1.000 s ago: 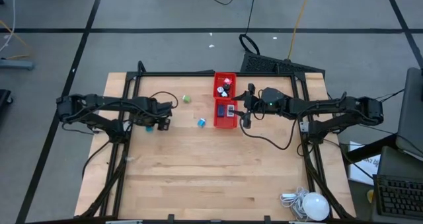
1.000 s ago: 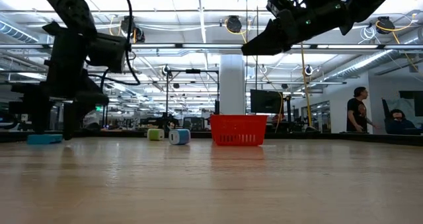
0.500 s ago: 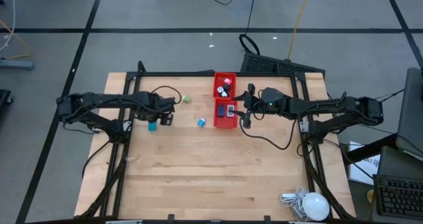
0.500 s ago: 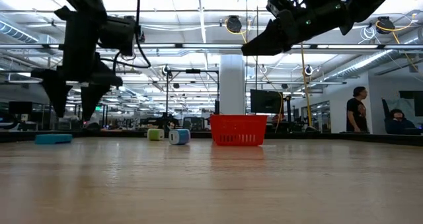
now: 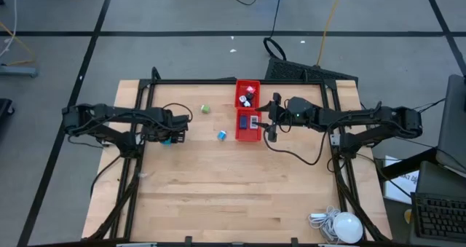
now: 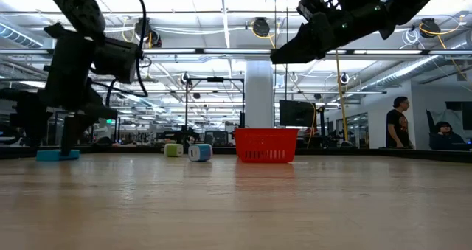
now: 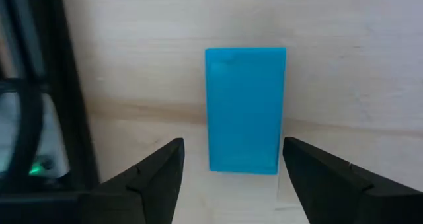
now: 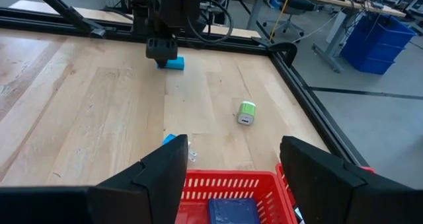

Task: Pick & Place Office items
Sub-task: Put the light blue digital clock into the bottom red basket

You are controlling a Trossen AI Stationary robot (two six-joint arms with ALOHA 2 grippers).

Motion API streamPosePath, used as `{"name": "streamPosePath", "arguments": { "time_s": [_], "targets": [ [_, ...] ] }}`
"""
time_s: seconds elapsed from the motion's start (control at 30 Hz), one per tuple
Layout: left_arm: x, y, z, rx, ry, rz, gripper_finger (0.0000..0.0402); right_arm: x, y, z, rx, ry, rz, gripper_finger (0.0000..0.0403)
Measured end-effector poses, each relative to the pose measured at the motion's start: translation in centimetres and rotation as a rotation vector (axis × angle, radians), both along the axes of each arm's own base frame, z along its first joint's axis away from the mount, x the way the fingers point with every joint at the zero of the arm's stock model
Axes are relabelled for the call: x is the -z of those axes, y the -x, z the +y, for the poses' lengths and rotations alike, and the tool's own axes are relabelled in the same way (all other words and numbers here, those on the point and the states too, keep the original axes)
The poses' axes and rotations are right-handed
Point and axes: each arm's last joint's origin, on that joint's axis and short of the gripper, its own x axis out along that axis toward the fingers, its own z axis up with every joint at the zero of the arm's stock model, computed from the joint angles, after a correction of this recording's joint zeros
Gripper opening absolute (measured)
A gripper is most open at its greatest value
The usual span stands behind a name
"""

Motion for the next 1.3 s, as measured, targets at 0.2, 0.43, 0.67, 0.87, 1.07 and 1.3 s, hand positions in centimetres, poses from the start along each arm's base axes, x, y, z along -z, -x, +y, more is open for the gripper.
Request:
{"name": "streamPosePath", "arguments": {
  "time_s": [0.2,0.43,0.67,0.87,1.07,1.3],
  "targets": [
    [1.0,-0.3,0.1,0.001,-0.028,-0.086,0.0246,0.0,0.0,0.0,0.000,0.000,0.001,0.0228],
    [1.1,-0.3,0.0,0.016,-0.018,-0.092,0.0247,0.0,0.0,0.0,0.000,0.000,0.000,0.0228],
    [1.1,-0.5,-0.4,0.032,-0.020,-0.099,0.0225,0.0,0.0,0.0,0.000,0.001,0.000,0.0228],
    [1.2,-0.8,-0.3,0.091,-0.059,-0.124,0.0151,0.0,0.0,0.0,-0.001,0.005,0.001,0.0228],
    [0.4,-1.3,0.0,0.232,-0.109,-0.156,0.0151,-0.3,0.0,-0.2,0.031,0.138,0.003,0.0228],
    [-3.0,-4.6,0.0,0.465,-0.297,-0.521,0.0151,-0.6,-0.1,-0.4,0.061,0.188,-0.021,0.0228]
  ]
}}
